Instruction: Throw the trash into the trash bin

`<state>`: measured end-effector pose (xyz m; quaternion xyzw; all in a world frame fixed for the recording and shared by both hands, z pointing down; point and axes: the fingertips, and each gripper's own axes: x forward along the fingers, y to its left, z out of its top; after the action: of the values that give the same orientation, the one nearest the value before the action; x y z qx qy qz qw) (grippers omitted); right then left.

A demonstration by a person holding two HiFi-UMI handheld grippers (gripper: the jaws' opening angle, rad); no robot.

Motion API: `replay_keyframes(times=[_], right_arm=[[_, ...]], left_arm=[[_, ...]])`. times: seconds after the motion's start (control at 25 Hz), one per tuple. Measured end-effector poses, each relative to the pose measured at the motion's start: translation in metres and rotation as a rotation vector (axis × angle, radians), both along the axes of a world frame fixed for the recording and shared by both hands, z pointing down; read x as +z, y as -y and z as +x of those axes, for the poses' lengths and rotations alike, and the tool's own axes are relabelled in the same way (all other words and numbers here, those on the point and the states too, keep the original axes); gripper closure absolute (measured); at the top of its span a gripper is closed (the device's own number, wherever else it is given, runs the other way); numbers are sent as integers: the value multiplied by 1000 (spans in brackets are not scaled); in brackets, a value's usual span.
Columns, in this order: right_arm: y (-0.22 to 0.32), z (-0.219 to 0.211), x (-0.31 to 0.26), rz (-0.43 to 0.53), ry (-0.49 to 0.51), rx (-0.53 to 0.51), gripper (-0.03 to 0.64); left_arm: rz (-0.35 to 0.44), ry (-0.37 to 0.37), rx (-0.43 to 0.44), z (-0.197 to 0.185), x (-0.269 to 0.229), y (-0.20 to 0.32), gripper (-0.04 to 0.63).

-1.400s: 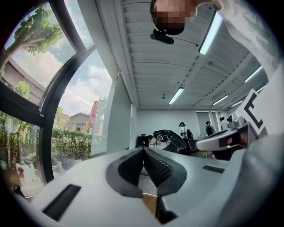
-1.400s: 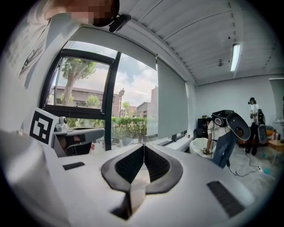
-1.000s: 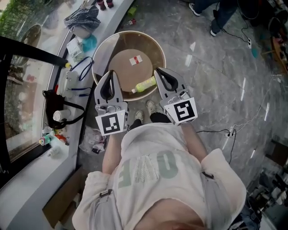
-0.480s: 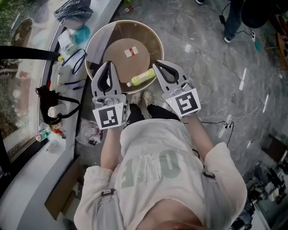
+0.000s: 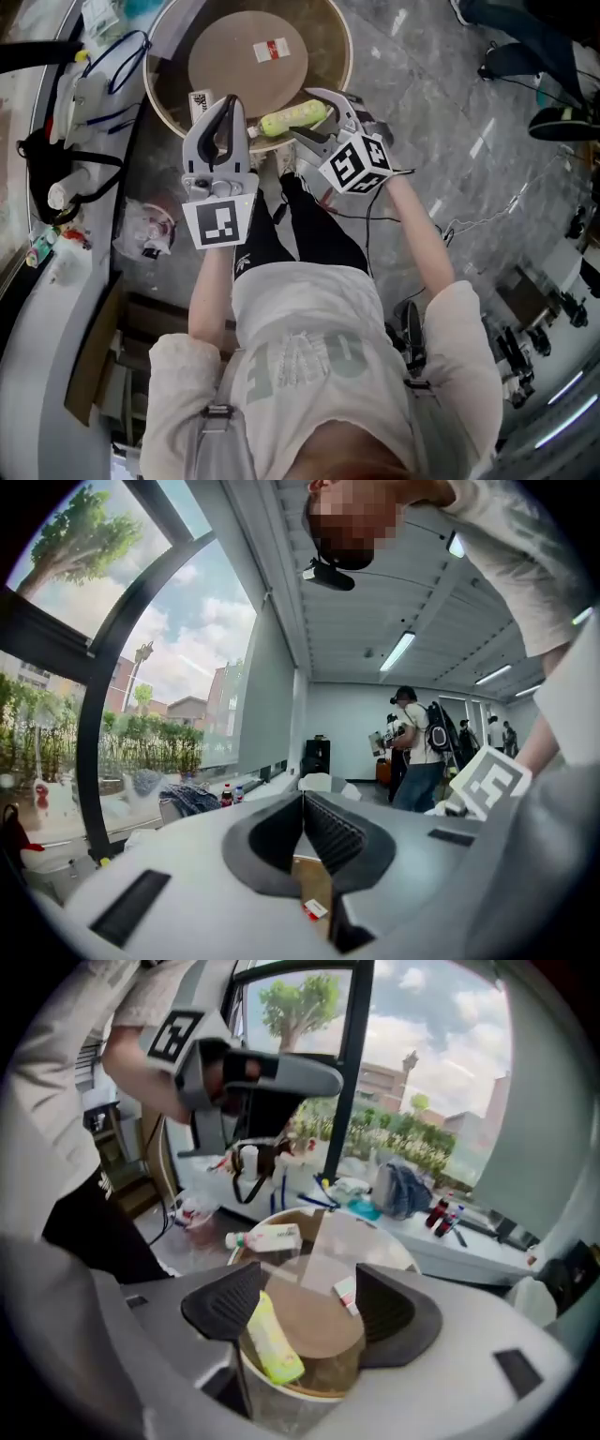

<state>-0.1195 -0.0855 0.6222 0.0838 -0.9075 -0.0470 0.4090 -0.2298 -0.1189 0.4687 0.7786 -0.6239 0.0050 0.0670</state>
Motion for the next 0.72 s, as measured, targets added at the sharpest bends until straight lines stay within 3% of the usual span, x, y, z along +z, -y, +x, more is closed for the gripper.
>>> replay_keyframes(times=[0.32, 0.44, 0.72], right_arm=[[-50, 16, 180, -113, -358, -345, 310], [-54, 20, 214, -154, -431, -386, 310], [-55, 20, 254, -119, -517, -488, 311]], left_arm=[[-95, -40, -11, -7, 86, -7, 583], [-128, -52, -23, -8, 107, -12, 581], [-153, -42, -40, -9, 130, -17, 582]])
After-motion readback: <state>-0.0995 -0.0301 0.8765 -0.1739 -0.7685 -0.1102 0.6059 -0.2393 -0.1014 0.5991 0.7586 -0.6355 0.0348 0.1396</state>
